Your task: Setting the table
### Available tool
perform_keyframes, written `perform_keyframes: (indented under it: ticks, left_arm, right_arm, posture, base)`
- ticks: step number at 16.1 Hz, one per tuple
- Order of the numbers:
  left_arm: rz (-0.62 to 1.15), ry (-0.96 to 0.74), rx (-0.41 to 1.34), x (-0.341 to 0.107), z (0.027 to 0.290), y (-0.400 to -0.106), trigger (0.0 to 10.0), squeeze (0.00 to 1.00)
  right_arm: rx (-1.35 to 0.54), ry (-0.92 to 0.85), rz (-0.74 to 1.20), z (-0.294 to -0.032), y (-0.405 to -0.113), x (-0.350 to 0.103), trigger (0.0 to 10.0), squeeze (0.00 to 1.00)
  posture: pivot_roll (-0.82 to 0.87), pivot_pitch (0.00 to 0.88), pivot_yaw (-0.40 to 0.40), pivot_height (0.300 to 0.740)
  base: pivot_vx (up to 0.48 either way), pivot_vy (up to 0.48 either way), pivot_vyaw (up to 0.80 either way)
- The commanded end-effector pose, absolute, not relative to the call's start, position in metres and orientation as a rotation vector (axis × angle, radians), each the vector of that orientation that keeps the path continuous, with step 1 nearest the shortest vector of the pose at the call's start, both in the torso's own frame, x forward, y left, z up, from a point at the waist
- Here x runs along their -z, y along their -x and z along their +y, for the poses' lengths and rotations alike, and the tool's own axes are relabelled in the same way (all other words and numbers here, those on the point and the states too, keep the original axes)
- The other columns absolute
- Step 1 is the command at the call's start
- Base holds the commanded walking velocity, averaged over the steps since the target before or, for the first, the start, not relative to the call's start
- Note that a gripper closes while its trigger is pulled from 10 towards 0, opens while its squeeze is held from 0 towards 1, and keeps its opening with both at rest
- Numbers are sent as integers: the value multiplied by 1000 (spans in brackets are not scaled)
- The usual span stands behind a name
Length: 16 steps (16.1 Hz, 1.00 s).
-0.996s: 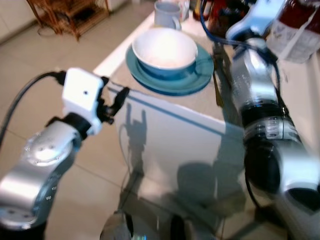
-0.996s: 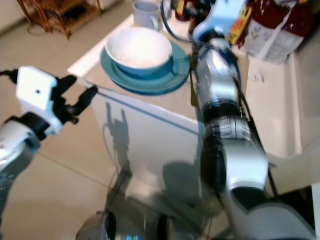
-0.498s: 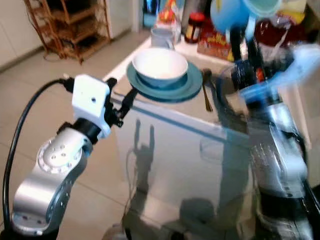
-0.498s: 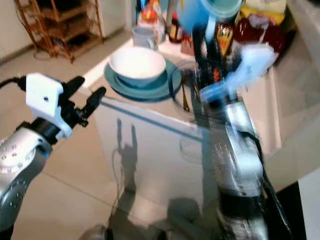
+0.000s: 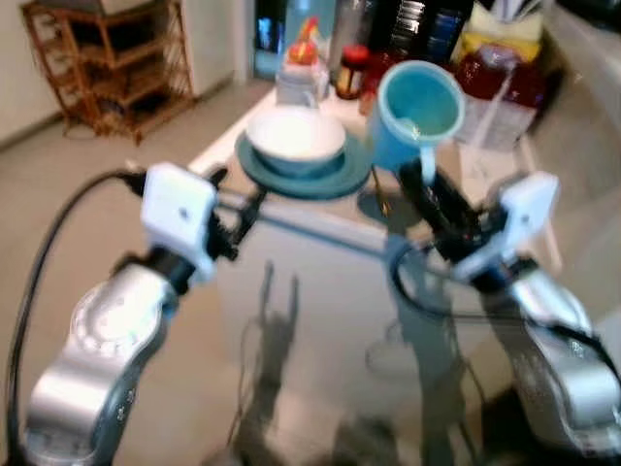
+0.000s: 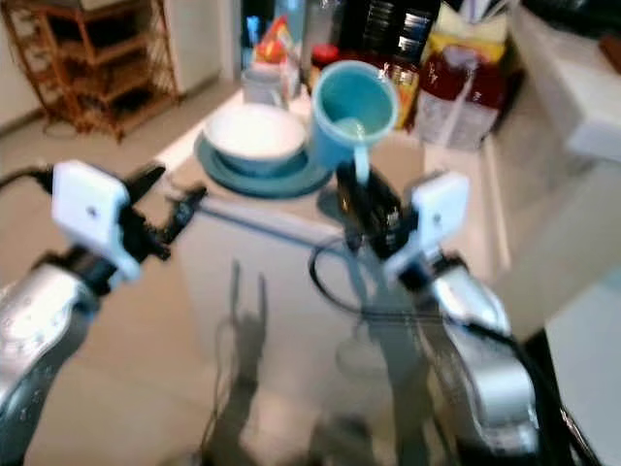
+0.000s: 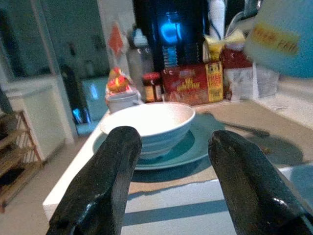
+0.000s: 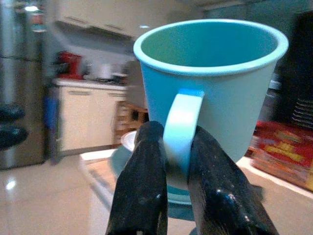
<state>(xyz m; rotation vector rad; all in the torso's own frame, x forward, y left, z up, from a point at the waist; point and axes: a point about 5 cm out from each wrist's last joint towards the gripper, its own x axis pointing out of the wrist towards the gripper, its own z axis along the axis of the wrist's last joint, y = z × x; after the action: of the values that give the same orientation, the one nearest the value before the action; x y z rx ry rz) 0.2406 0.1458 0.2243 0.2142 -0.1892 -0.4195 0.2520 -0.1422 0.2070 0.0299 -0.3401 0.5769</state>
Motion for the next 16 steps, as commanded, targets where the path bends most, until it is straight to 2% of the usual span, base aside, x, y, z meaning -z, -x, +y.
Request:
perform_keyframes:
  ticks: [1,3,6,9,13,16]
  left_arm:
    - [-183,-210,436,-220,144,-235,10000,0]
    - [-119,-227,446,-205,154,-229,10000,0]
    - [-94,-297,473,-198,158,-229,10000,0]
    - [-100,-288,482,-198,156,-228,10000,0]
    - [-105,-278,528,-196,153,-225,10000,0]
    - [-104,-276,553,-196,151,-223,10000,0]
  right_arm:
    - [-684,-66,-316,-134,-245,-207,10000,0]
    - [-832,-113,-219,-122,-227,-194,10000,0]
    - [-838,-101,-178,-123,-224,-185,10000,0]
    - [-847,-119,-163,-128,-221,-184,10000,0]
    - [-967,-76,-122,-132,-210,-185,10000,0]
    - [-950,-94,-106,-136,-210,-183,10000,0]
  posture:
    - [53,38,-79,740]
    - [44,49,-65,740]
    - [52,50,-69,740]
    - [51,50,-68,740]
    - [47,51,-61,740]
    - [49,49,-58,740]
  base:
    - [0,0,0]
    - [0,-334,0]
    - [0,-469,0]
    - [0,-480,0]
    - [0,-480,0]
    - [0,-480,0]
